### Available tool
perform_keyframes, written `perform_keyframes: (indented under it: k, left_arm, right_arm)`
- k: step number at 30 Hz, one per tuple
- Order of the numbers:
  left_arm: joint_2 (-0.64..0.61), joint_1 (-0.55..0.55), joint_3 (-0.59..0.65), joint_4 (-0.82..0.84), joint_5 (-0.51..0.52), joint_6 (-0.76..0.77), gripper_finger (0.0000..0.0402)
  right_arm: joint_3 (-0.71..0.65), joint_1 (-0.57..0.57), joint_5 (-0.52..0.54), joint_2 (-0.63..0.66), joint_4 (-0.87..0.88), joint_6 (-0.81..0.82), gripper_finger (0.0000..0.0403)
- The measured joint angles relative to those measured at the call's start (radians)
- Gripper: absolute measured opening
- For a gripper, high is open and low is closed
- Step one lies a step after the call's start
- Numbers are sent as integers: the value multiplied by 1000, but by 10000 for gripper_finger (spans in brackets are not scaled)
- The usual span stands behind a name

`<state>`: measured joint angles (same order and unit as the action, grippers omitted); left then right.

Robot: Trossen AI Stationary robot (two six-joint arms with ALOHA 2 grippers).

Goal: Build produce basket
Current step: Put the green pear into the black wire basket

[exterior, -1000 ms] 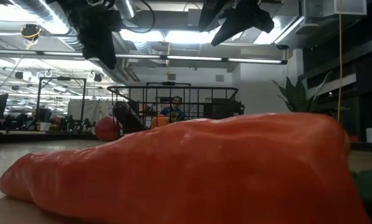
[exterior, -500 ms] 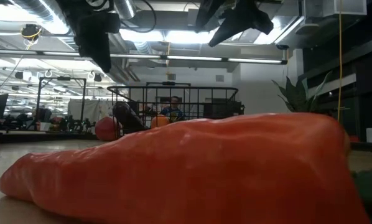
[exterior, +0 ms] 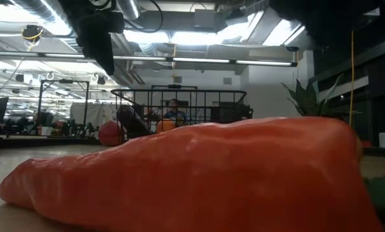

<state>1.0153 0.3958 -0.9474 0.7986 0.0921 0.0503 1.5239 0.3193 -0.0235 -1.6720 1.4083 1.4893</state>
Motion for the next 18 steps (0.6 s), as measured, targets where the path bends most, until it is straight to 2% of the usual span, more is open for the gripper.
perform_keyframes:
  k: [3,6,8,13,18]
  left_arm:
    - [0,0,0,0,0,15,133]
    - [0,0,0,-3,0,15,133]
    - [0,0,0,-6,0,4,133]
    - [0,0,0,-8,0,-7,133]
    - [0,0,0,-8,0,-8,133]
  right_arm:
    - [-46,22,-100,-9,119,281,177]
    - [-133,33,-157,-11,170,400,177]
    - [-192,29,-159,-9,159,416,177]
    - [-360,-31,-86,-4,163,398,177]
    - [-506,-57,-190,-2,162,369,177]
